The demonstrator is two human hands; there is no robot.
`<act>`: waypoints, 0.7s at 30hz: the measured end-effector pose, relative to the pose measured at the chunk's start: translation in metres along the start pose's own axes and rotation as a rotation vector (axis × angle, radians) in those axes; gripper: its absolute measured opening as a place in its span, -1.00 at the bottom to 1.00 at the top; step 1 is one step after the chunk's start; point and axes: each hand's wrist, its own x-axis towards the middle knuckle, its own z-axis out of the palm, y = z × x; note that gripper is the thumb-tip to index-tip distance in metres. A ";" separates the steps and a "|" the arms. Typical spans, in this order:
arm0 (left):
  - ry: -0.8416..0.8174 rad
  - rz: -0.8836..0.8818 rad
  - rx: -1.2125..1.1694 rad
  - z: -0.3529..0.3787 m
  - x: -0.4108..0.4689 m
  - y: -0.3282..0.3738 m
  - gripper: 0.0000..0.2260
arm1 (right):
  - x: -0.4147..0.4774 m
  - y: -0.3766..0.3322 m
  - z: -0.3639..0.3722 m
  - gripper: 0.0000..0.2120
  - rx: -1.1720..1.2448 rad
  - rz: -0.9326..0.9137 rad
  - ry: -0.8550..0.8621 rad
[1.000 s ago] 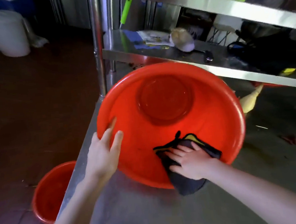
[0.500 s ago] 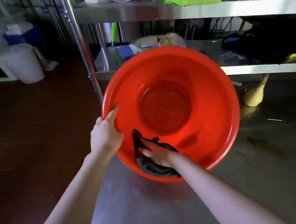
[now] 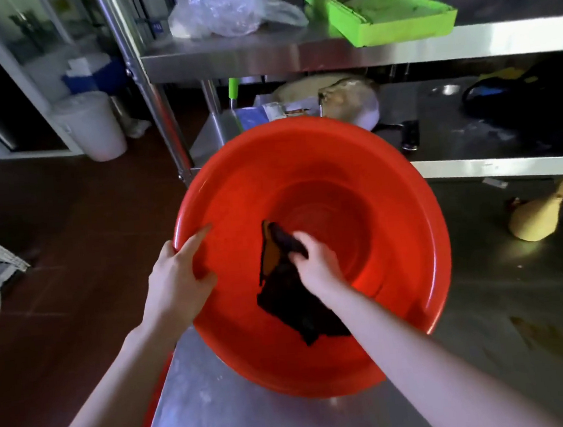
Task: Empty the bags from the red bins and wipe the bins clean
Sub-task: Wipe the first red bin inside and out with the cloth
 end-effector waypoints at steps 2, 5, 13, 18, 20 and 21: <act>0.056 0.044 0.059 -0.008 0.008 0.002 -0.28 | 0.021 -0.001 -0.008 -0.61 -0.036 -0.057 0.140; 0.091 0.116 0.143 -0.022 0.023 0.010 -0.25 | 0.050 0.000 -0.015 -0.59 -0.127 -0.311 0.306; 0.115 0.133 0.124 -0.027 0.041 0.005 -0.33 | 0.123 0.058 0.036 -0.34 -1.048 -0.387 -0.306; 0.122 0.132 0.117 -0.026 0.042 0.005 -0.33 | 0.117 0.081 0.062 -0.31 -1.104 -0.423 -0.243; 0.123 0.133 0.107 -0.025 0.043 0.005 -0.33 | 0.124 0.078 0.069 -0.33 -1.086 -0.428 -0.213; 0.123 0.135 0.107 -0.024 0.044 0.004 -0.33 | 0.127 0.074 0.075 -0.34 -1.065 -0.406 -0.197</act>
